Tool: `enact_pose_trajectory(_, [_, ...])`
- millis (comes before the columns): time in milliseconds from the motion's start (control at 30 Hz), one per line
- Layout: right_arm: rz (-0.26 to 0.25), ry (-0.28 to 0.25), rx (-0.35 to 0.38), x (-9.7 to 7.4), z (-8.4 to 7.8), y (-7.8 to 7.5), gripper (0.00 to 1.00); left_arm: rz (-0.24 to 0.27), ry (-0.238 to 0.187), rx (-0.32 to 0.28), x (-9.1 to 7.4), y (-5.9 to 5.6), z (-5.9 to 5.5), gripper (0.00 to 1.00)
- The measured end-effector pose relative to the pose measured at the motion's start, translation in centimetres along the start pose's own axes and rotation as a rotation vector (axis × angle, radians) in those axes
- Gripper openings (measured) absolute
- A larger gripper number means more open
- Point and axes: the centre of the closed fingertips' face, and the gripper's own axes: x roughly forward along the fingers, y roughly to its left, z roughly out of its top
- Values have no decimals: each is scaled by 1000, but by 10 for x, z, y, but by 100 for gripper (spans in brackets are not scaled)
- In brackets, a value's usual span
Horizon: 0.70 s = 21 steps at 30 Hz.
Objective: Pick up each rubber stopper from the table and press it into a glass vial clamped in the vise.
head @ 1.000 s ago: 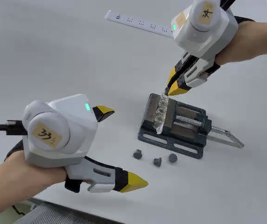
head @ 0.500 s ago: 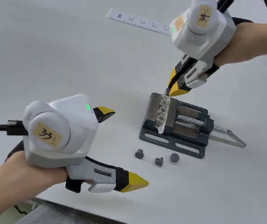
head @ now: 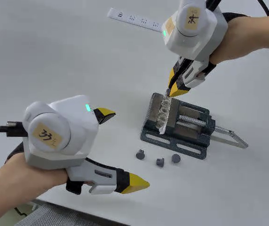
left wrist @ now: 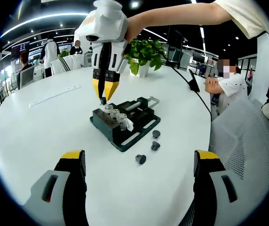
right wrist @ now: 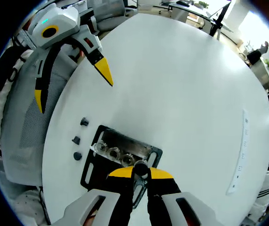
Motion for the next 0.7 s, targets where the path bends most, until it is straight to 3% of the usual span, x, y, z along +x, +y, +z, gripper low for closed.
enact_pose_trajectory(467, [-6, 45, 67, 1, -3, 2, 4, -2, -7, 5, 3, -2, 1, 95])
enact_pose_trajectory(700, [-11, 19, 140, 0, -3, 3, 3, 0, -10, 5, 2, -1, 3, 95])
